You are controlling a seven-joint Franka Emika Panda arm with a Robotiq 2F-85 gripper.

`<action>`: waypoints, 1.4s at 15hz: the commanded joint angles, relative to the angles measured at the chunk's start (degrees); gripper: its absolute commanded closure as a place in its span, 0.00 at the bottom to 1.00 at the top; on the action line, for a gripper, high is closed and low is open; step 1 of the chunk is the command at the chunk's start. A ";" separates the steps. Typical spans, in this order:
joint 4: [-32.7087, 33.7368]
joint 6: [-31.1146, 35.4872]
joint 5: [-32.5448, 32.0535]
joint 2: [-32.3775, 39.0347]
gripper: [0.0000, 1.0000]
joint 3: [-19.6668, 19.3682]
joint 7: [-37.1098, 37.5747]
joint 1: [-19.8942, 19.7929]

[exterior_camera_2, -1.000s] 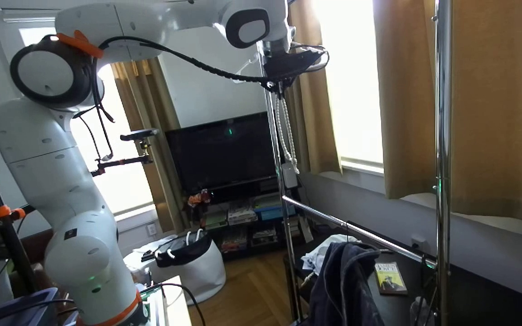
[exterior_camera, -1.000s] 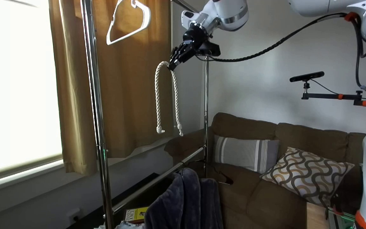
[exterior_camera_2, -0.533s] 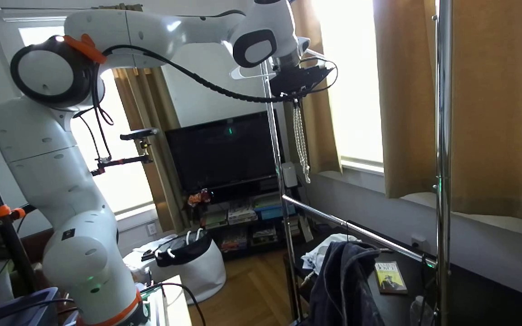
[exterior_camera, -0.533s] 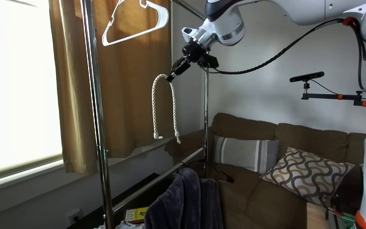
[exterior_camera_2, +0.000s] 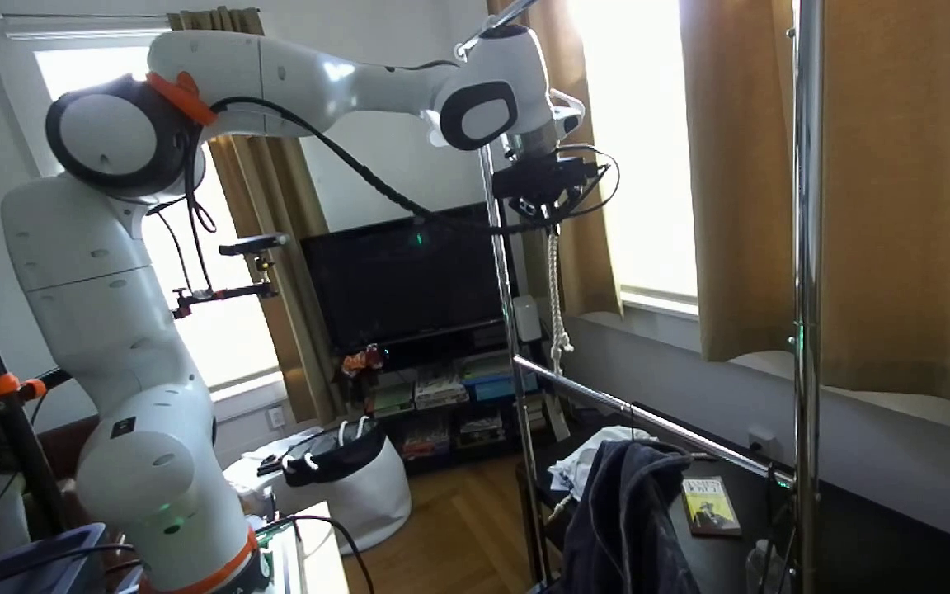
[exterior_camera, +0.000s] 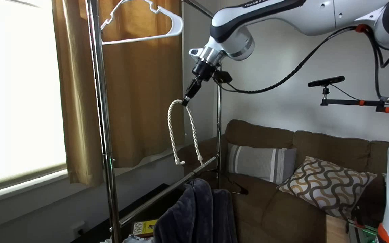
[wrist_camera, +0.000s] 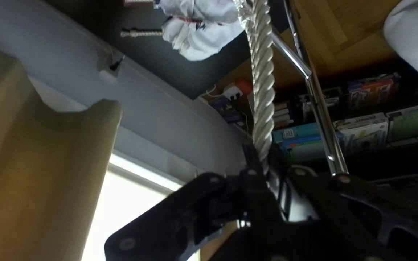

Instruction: Remove the rope from the white coat hanger and hang it on the bottom railing

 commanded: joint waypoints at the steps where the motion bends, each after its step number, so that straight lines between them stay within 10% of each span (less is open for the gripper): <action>1: -4.70 6.10 -1.74 1.85 0.97 2.49 10.20 0.11; 7: -8.54 19.96 0.83 3.12 0.97 6.21 18.70 0.83; 21: -5.17 20.24 4.12 11.39 0.97 8.41 19.17 -0.38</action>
